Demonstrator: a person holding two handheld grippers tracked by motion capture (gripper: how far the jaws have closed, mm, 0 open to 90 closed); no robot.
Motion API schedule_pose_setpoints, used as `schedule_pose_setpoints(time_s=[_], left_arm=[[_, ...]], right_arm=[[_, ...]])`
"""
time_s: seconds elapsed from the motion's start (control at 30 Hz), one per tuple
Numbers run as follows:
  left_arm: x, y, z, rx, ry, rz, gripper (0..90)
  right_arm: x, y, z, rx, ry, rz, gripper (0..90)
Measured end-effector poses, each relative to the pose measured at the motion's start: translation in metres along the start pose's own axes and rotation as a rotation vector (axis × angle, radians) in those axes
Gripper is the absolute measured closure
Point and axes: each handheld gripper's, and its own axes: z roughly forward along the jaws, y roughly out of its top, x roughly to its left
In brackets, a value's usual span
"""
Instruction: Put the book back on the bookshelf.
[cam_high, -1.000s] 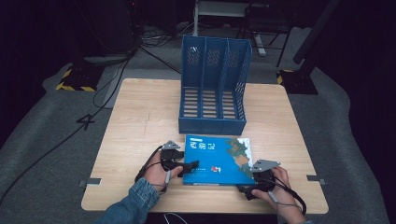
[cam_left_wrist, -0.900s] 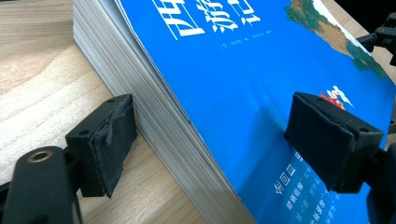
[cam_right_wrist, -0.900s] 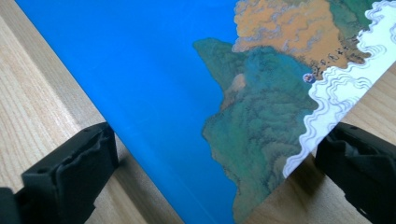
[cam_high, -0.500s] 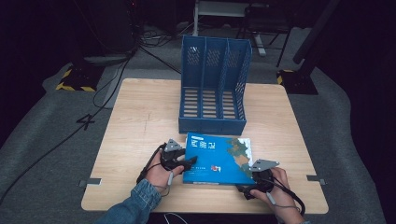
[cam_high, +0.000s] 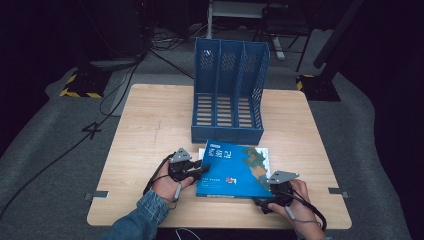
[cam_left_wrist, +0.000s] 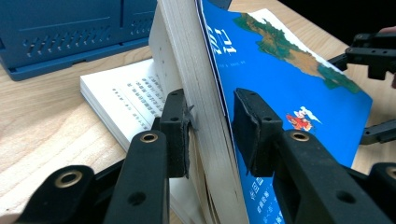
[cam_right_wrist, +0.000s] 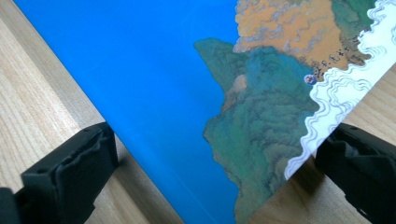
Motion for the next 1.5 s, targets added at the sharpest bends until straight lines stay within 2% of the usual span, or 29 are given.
schedule_pose_setpoints(time_s=[0.13,0.17,0.2,0.27,0.33,0.4,0.43,0.53,0.6,0.77,0.83,0.93,0.97,1.03,1.23,1.37,1.5], left_arm=[[-0.003,0.001,0.000,0.003,0.021,0.027,68.4],[-0.009,0.004,-0.001,0.012,0.042,0.062,68.4],[-0.012,0.005,-0.002,0.018,0.057,0.075,70.1],[-0.017,0.010,-0.005,0.036,0.064,0.074,72.3],[-0.016,0.014,-0.008,0.051,0.046,0.046,73.6],[-0.016,0.018,-0.009,0.069,0.041,0.033,74.0],[-0.016,0.018,-0.009,0.069,0.041,0.033,74.2],[-0.019,0.024,-0.010,0.106,0.053,0.042,74.5],[-0.021,0.028,-0.012,0.118,0.052,0.041,74.8],[-0.026,0.035,-0.016,0.128,0.052,0.049,75.0],[-0.029,0.037,-0.017,0.128,0.055,0.052,75.0],[-0.031,0.041,-0.018,0.133,0.050,0.058,75.1],[-0.031,0.041,-0.018,0.133,0.050,0.058,75.1],[-0.032,0.045,-0.019,0.140,0.050,0.062,75.1],[-0.035,0.054,-0.020,0.148,0.060,0.080,75.3],[-0.039,0.061,-0.020,0.158,0.060,0.090,75.4],[-0.041,0.066,-0.020,0.168,0.061,0.103,75.4]], right_arm=[[0.000,0.000,0.000,0.002,0.000,0.001,0.0],[0.000,0.000,0.000,0.002,0.000,0.001,0.0],[0.000,0.000,0.000,0.001,0.000,0.000,0.0],[0.000,0.000,0.000,0.000,0.000,0.000,0.0],[0.001,-0.002,-0.001,-0.011,-0.006,0.005,0.6],[0.003,-0.003,-0.005,-0.010,-0.016,-0.003,5.3],[0.003,-0.003,-0.005,-0.010,-0.016,-0.003,5.3],[0.007,-0.004,-0.016,-0.004,-0.051,-0.048,15.9],[0.010,-0.005,-0.021,-0.016,-0.052,-0.043,15.5],[0.023,-0.005,-0.028,-0.043,-0.134,-0.073,15.4],[0.026,-0.004,-0.030,-0.072,-0.138,-0.081,21.6],[0.028,-0.002,-0.036,-0.120,-0.176,-0.067,16.9],[0.028,-0.002,-0.036,-0.120,-0.176,-0.067,16.9],[0.029,0.000,-0.038,-0.156,-0.182,-0.079,16.2],[0.040,0.008,-0.024,-0.184,-0.155,-0.131,16.9],[0.051,0.014,-0.008,-0.209,-0.152,-0.169,14.3],[0.060,0.018,0.006,-0.240,-0.202,-0.218,6.8]])
